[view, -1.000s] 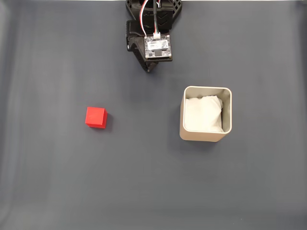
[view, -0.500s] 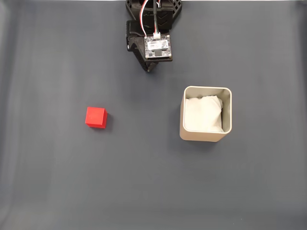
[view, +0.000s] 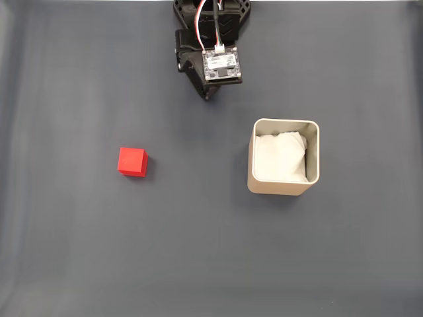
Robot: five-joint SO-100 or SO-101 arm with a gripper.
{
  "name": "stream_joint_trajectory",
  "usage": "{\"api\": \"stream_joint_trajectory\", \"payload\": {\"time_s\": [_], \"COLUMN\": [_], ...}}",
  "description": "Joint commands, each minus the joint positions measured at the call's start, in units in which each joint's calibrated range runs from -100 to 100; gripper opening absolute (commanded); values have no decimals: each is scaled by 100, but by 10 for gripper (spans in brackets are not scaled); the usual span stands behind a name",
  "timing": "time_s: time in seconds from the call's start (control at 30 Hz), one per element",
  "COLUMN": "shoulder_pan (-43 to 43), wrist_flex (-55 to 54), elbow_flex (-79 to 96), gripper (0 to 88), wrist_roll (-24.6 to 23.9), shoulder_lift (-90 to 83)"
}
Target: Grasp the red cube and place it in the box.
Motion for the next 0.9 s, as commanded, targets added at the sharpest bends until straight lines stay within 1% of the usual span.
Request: {"api": "stream_joint_trajectory", "payload": {"time_s": [0.0, 0.23, 0.47, 0.67, 0.87], "shoulder_pan": [-54, -68, -125, -96, 167], "wrist_flex": [-502, -1328, -1656, -1558, -788], "elbow_flex": [36, -256, -1150, -2227, -3323], "gripper": [3, 3, 3, 3, 3], "wrist_roll": [-34, -83, -142, -132, 112], "shoulder_lift": [-130, -95, 557, 1462, 2419]}}
